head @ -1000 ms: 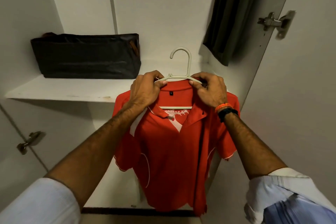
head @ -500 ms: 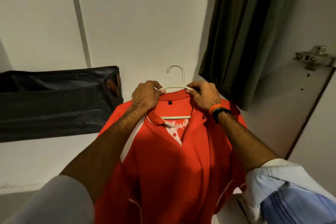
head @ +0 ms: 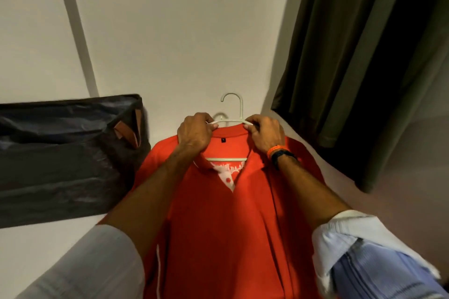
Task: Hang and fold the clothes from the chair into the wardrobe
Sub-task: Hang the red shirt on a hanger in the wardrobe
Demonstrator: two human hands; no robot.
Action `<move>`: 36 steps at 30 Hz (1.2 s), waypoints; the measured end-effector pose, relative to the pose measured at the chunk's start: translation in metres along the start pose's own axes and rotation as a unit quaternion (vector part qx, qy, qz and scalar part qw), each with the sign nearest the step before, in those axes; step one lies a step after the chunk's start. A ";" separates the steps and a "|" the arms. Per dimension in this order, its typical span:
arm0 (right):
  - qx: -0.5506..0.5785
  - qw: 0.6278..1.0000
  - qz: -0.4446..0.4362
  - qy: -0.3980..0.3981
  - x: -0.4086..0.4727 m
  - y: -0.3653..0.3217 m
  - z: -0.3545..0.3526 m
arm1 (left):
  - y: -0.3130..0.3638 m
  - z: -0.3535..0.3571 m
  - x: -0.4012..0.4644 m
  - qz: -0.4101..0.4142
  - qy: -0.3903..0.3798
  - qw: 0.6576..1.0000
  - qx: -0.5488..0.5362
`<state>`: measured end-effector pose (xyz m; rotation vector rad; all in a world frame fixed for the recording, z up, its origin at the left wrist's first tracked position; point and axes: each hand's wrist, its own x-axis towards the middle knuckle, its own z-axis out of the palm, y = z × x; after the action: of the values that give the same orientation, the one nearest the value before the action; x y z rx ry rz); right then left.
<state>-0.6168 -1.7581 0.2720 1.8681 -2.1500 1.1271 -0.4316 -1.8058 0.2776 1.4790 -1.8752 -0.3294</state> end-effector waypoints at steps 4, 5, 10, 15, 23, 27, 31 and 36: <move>-0.013 0.998 0.022 -0.064 -0.018 0.023 0.038 | -0.029 0.034 -0.014 -0.045 -0.058 0.997 -0.017; -0.007 0.996 0.031 -0.079 -0.021 0.027 0.045 | -0.035 0.041 -0.018 -0.048 -0.061 0.997 -0.016; -0.001 0.995 0.035 -0.089 -0.027 0.031 0.053 | -0.039 0.047 -0.025 -0.045 -0.035 0.998 -0.003; 0.025 0.998 0.008 -0.055 -0.040 0.019 0.050 | -0.037 0.040 -0.035 -0.007 -0.010 1.000 -0.017; 0.040 0.994 0.092 -0.046 -0.072 0.006 0.023 | -0.015 0.020 -0.066 0.039 -0.085 0.996 -0.009; 0.016 0.989 0.126 -0.078 -0.093 0.009 0.020 | -0.011 0.026 -0.093 0.075 -0.135 0.986 0.058; 0.010 0.984 0.142 -0.104 -0.119 0.008 0.021 | -0.014 0.039 -0.120 0.055 -0.130 0.987 0.074; 0.159 0.971 0.156 -0.092 -0.137 0.010 0.026 | -0.016 0.049 -0.154 0.025 -0.058 0.997 0.038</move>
<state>-0.5801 -1.6597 0.1795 1.8617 -2.5683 1.4912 -0.4387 -1.6798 0.1761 1.4888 -2.0325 -0.3292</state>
